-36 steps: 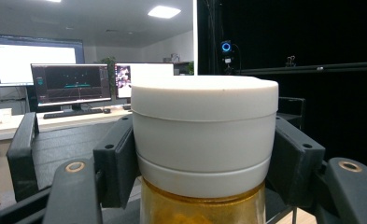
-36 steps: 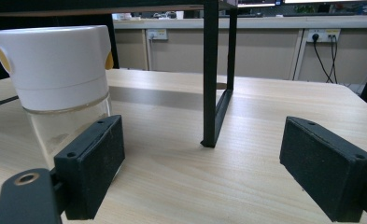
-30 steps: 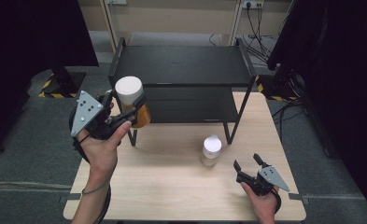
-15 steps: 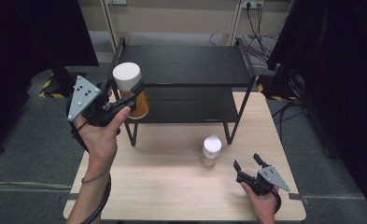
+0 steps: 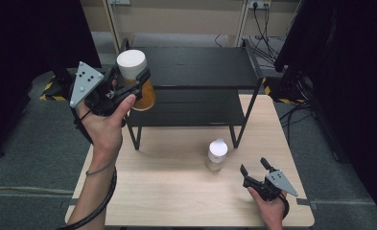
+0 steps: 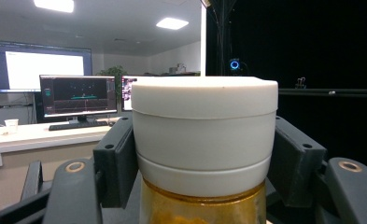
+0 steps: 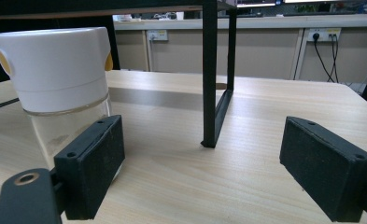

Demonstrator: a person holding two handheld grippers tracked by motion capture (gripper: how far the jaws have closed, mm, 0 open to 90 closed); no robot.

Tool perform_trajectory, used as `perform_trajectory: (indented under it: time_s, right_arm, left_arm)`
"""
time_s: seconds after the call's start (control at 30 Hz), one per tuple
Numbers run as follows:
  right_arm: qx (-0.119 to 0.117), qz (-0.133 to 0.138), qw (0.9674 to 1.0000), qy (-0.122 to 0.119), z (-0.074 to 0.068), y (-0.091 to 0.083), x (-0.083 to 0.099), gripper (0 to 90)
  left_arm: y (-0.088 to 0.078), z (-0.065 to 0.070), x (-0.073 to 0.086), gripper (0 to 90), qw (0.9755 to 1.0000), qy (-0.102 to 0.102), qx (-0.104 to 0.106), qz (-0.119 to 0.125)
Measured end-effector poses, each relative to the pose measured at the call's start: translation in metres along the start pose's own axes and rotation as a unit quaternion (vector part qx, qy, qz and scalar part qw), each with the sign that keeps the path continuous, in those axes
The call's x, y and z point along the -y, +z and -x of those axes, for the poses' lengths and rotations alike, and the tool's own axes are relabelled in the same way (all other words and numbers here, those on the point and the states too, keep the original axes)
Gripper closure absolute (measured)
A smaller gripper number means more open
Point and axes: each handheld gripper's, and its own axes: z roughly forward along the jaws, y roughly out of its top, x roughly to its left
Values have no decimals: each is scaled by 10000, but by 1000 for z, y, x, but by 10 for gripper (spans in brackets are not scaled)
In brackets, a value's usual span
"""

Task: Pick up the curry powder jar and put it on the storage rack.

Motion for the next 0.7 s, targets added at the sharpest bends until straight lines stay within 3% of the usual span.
perform_trajectory:
  time_s: [0.53,0.7]
  right_arm:
    - [-13,9,10000,-25,0,0,0,143]
    - [-12,8,10000,-51,-1,0,0,143]
  left_arm:
    - [25,-13,-12,338,9997,-94,-199,-81]
    - [35,-13,-15,338,9994,54,-322,-134]
